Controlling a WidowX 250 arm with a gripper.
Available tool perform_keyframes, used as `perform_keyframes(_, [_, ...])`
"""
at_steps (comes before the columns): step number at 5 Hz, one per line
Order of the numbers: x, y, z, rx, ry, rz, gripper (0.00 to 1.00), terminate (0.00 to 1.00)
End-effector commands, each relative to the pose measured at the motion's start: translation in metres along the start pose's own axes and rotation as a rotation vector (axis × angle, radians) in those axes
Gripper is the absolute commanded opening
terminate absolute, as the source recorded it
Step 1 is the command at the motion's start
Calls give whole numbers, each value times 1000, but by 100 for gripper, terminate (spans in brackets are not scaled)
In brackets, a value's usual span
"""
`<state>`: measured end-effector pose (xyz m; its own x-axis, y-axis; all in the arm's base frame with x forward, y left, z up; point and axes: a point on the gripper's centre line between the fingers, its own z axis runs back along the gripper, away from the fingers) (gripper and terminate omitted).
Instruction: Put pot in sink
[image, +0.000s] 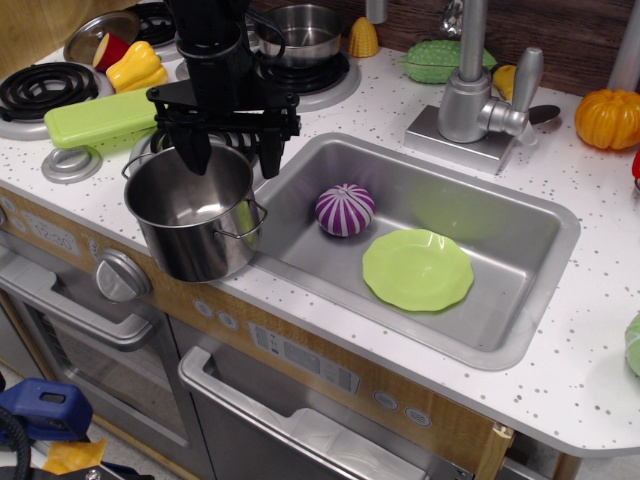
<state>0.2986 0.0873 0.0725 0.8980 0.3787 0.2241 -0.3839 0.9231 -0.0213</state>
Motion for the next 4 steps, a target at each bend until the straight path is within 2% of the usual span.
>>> perform_keyframes(1, [4, 2, -7, -32, -32, -14, 100, 0])
perform_keyframes(2, [2, 3, -16, -61, -7, -18, 100, 0])
perform_keyframes(3, [-1, -2, -25, -19, -5, -23, 0, 0])
perform_keyframes(4, [-5, -6, -24, -20, 10, -29, 0, 0])
